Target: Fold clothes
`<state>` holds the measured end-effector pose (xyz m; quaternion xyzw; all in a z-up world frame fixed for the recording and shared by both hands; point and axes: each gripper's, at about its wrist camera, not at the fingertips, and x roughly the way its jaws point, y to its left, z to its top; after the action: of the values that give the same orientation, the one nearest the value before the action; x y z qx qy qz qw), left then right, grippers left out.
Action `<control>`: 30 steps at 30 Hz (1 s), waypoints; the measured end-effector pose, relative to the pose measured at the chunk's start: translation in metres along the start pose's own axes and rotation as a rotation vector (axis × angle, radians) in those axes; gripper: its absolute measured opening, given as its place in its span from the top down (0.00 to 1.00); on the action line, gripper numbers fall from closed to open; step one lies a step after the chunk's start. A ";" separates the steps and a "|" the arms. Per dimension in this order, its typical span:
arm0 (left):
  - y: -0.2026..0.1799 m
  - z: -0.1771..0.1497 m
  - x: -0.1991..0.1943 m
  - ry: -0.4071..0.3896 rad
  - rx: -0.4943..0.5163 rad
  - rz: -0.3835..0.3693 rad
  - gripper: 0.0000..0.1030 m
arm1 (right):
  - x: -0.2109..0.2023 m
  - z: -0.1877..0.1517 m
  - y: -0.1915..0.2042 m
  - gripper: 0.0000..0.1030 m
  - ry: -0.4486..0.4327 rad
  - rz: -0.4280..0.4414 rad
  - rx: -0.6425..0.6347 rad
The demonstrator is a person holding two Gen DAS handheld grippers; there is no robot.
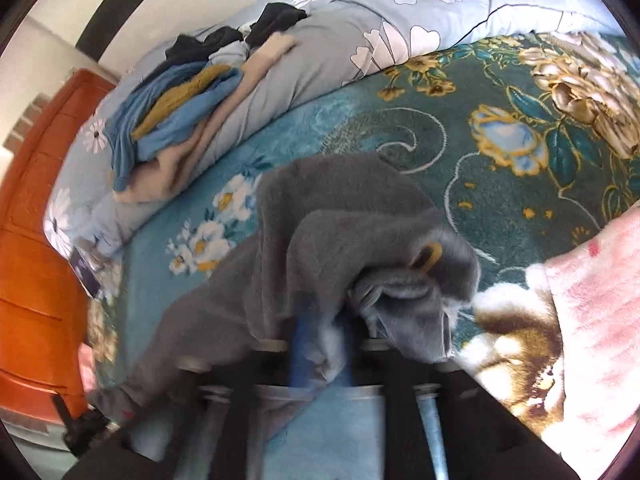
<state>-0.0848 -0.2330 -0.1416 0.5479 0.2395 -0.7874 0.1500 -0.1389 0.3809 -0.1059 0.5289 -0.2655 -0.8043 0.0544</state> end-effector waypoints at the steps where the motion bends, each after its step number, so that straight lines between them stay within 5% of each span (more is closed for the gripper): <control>1: 0.000 0.001 -0.003 -0.014 -0.001 -0.009 0.90 | -0.006 0.004 0.002 0.97 -0.021 0.040 0.017; 5: 0.000 0.012 -0.022 -0.073 -0.013 -0.064 0.95 | -0.047 0.028 0.022 0.97 -0.131 0.242 0.046; 11: -0.001 0.053 -0.044 -0.132 -0.033 -0.114 0.97 | -0.083 0.096 0.073 0.97 -0.249 0.387 0.021; 20: 0.004 0.060 -0.025 -0.077 -0.019 -0.146 0.97 | -0.016 0.187 0.145 0.97 -0.235 0.157 -0.033; 24: 0.011 0.041 -0.018 -0.021 -0.012 -0.193 0.96 | 0.036 0.190 0.140 0.97 -0.155 0.020 0.007; 30: 0.001 0.007 -0.013 0.047 0.060 -0.291 0.93 | 0.067 0.164 0.110 0.97 -0.095 -0.015 0.086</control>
<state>-0.0850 -0.2383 -0.1276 0.5299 0.2962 -0.7945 0.0124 -0.3339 0.3224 -0.0586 0.4939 -0.2981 -0.8167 0.0130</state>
